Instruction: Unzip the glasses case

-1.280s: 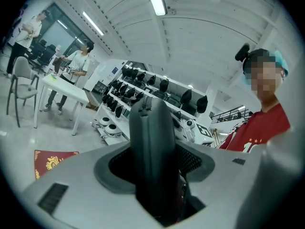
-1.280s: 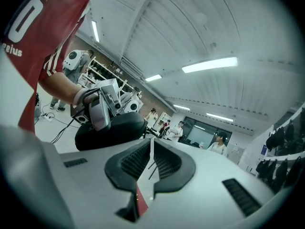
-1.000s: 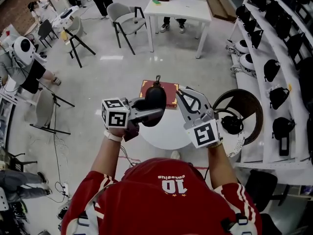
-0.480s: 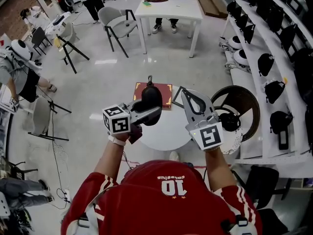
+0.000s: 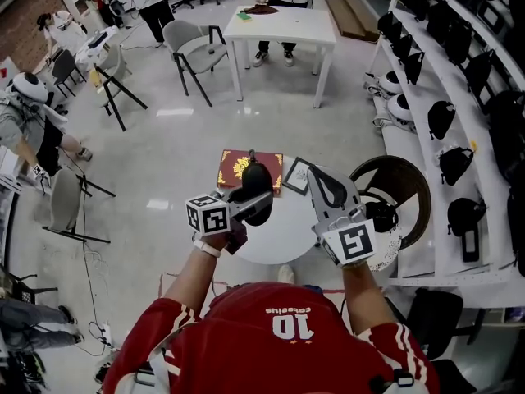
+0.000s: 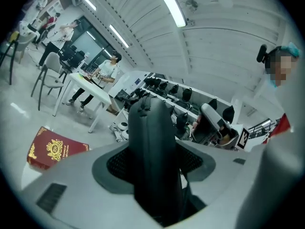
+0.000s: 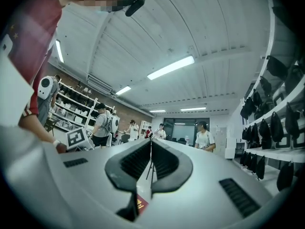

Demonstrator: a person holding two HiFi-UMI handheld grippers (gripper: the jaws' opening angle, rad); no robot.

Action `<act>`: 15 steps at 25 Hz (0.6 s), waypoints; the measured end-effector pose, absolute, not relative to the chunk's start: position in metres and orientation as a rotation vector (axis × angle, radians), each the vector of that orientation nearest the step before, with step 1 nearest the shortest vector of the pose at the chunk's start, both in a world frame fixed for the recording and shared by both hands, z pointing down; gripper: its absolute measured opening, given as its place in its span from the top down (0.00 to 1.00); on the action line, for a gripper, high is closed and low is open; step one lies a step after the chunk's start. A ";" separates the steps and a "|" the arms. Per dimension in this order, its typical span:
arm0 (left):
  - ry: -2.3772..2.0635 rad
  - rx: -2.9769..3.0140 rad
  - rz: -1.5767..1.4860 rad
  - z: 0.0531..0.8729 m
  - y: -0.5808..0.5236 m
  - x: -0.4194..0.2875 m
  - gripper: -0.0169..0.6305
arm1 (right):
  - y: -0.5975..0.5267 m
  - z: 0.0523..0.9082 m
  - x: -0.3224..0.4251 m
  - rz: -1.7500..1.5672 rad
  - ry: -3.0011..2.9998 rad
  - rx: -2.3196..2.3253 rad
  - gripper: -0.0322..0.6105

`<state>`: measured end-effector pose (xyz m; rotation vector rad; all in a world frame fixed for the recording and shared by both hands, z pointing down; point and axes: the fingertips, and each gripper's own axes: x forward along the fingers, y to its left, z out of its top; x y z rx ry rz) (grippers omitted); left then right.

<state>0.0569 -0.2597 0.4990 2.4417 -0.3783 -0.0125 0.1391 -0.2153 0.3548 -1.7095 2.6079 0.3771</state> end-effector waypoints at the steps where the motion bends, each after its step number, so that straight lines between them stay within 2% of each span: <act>1: -0.390 2.435 -0.006 0.506 -0.261 0.060 0.57 | -0.216 0.355 0.141 0.373 2.611 -1.705 0.92; 15: -0.449 2.220 0.115 0.636 -0.273 0.094 0.56 | -0.221 0.389 0.165 0.295 2.656 -1.657 0.92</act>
